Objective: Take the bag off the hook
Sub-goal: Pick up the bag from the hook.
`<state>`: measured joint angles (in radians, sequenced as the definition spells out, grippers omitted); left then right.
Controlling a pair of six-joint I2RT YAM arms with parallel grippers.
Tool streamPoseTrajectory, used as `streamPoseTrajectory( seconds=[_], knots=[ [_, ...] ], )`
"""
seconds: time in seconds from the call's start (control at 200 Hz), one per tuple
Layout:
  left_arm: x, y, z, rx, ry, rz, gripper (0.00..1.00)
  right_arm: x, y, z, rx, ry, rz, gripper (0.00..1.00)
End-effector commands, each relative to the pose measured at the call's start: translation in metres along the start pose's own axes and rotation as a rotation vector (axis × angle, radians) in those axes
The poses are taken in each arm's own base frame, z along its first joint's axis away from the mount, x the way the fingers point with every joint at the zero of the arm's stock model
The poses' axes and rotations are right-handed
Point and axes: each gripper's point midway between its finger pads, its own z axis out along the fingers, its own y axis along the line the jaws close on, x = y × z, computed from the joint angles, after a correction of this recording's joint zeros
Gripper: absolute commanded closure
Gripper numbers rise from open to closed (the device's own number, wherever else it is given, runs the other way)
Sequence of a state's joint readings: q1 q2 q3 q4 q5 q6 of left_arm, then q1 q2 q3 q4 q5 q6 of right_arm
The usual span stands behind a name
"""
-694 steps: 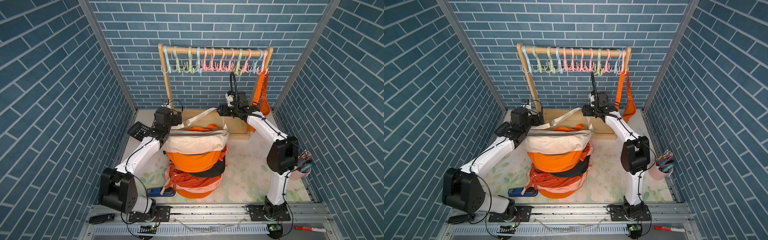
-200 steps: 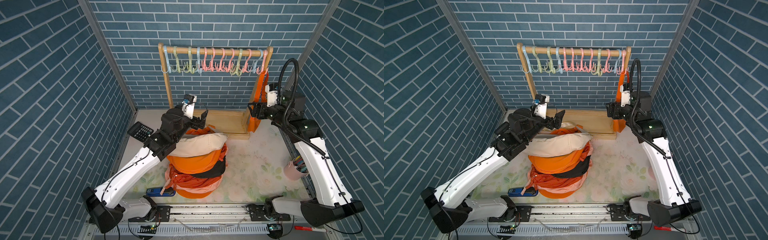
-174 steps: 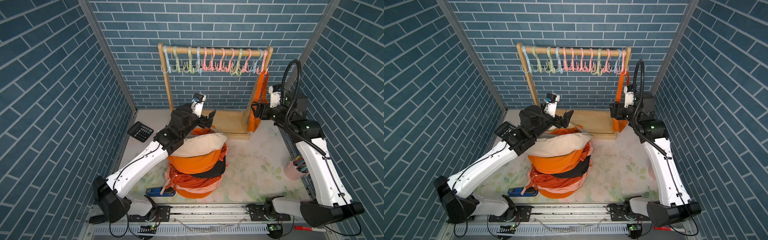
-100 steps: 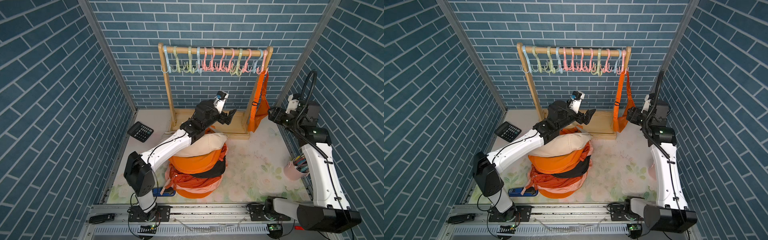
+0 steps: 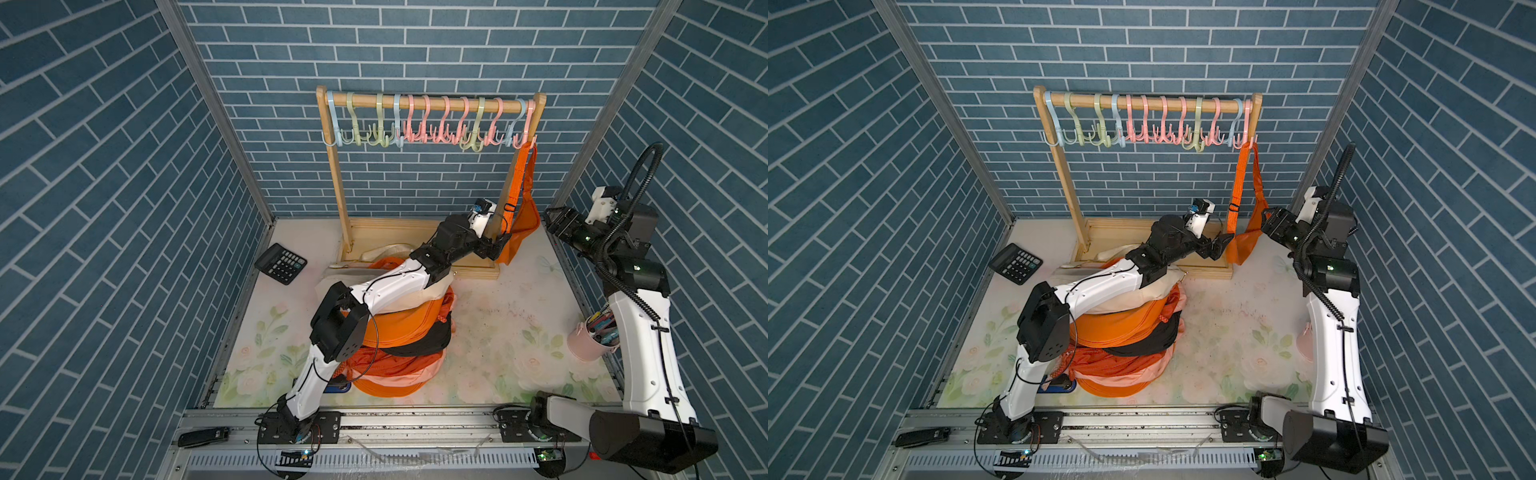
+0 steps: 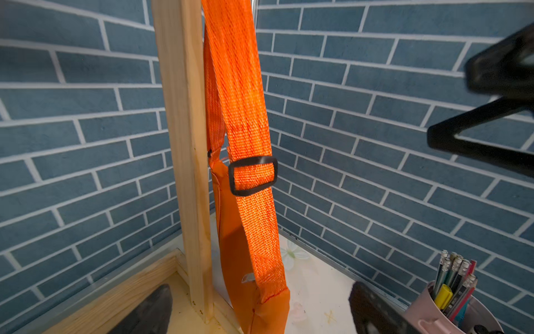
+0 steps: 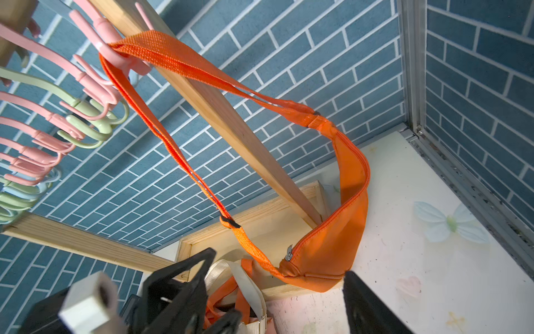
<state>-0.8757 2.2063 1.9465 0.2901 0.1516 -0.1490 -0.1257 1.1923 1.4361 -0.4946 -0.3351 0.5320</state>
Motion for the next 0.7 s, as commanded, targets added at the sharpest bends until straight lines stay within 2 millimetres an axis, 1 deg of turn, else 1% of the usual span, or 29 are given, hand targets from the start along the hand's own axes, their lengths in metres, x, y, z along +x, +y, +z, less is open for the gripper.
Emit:
streamPoseTrajectory(
  seconds=[0.0,0.035,0.055,0.095,0.125,0.16,0.23,0.33,0.395,0.415,0.45,0.53,0.555,0.69],
  knots=[
    [-0.013,-0.008,0.013,0.019,-0.059,-0.023,0.03,-0.008,0.011,-0.005,-0.049,-0.032,0.018,0.26],
    [-0.011,-0.006,0.018,0.014,-0.063,-0.029,0.03,-0.008,0.012,-0.006,-0.054,-0.035,0.019,0.27],
    [-0.014,-0.006,0.021,0.012,-0.070,-0.030,0.04,-0.009,0.014,-0.007,-0.059,-0.037,0.018,0.27],
    [-0.009,-0.004,0.027,0.006,-0.069,-0.038,0.04,-0.008,0.015,-0.009,-0.065,-0.038,0.016,0.27],
    [-0.012,-0.003,0.030,0.005,-0.080,-0.042,0.04,-0.008,0.016,-0.011,-0.068,-0.040,0.013,0.27],
    [-0.010,-0.002,0.035,0.003,-0.083,-0.049,0.05,-0.009,0.017,-0.013,-0.069,-0.045,0.006,0.27],
    [-0.012,0.000,0.042,-0.002,-0.099,-0.059,0.06,-0.010,0.017,-0.018,-0.059,-0.056,-0.004,0.27],
    [-0.012,0.003,0.049,-0.012,-0.115,-0.072,0.11,-0.010,0.019,-0.021,-0.063,-0.058,-0.012,0.27],
    [-0.011,0.003,0.054,-0.012,-0.115,-0.072,0.17,-0.010,0.020,-0.023,-0.070,-0.061,-0.014,0.27],
    [-0.011,0.003,0.055,-0.012,-0.114,-0.072,0.19,-0.009,0.020,-0.022,-0.069,-0.060,-0.012,0.27],
    [-0.011,0.003,0.056,-0.011,-0.115,-0.071,0.27,-0.009,0.020,-0.022,-0.072,-0.061,-0.013,0.27],
    [-0.010,0.004,0.058,-0.018,-0.115,-0.073,0.50,-0.008,0.020,-0.021,-0.078,-0.058,-0.012,0.27],
    [-0.009,0.005,0.058,-0.020,-0.111,-0.076,0.55,-0.008,0.021,-0.021,-0.080,-0.056,-0.012,0.28],
    [-0.014,0.002,0.054,-0.008,-0.105,-0.062,0.73,-0.008,0.021,-0.020,-0.089,-0.066,-0.011,0.28]
  ],
)
